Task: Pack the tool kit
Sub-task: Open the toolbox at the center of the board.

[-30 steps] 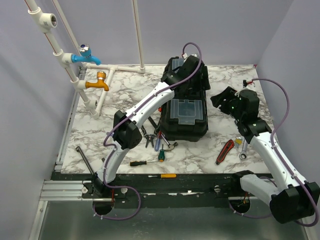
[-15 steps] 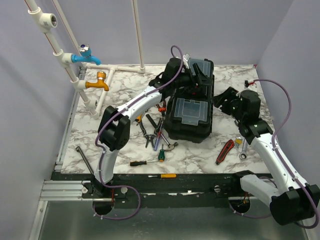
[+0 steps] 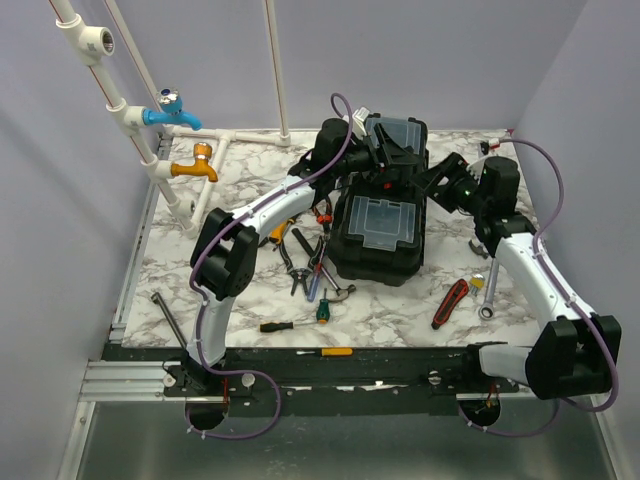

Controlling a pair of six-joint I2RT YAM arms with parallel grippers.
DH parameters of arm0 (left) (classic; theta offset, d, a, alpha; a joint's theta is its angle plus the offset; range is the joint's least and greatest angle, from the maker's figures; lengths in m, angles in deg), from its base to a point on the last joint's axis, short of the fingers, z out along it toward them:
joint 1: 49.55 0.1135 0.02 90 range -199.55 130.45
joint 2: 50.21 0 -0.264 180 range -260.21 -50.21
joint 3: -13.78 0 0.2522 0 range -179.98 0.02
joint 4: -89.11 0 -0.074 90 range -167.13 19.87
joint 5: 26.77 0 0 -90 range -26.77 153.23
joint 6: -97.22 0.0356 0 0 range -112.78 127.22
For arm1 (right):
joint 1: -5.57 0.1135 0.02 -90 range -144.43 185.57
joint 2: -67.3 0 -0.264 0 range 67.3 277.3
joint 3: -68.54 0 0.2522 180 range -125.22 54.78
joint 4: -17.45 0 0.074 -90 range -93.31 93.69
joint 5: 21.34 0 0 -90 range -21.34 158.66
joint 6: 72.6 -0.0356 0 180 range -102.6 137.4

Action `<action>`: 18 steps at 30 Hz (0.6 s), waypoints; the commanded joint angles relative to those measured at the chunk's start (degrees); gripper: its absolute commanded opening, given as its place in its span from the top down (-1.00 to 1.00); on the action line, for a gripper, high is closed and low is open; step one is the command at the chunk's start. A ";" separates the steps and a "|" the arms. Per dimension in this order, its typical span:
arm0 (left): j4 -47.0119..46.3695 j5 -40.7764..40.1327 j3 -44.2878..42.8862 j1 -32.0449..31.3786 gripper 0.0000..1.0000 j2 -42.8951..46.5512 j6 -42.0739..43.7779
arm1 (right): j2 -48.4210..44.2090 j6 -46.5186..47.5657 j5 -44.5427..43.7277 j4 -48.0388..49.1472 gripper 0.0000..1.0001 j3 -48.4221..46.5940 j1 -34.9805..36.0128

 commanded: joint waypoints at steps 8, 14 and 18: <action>2.47 2.66 0.84 -0.36 -0.46 0.21 2.01 | 5.50 -2.18 9.19 3.58 -0.34 -6.57 0.28; 0.87 2.88 2.27 0.52 -0.46 1.78 1.73 | 10.45 -2.44 10.79 3.71 -0.17 -7.79 0.37; -0.79 3.30 3.15 1.21 -0.46 2.75 1.16 | 13.56 -1.54 11.21 2.96 -0.09 -8.95 0.37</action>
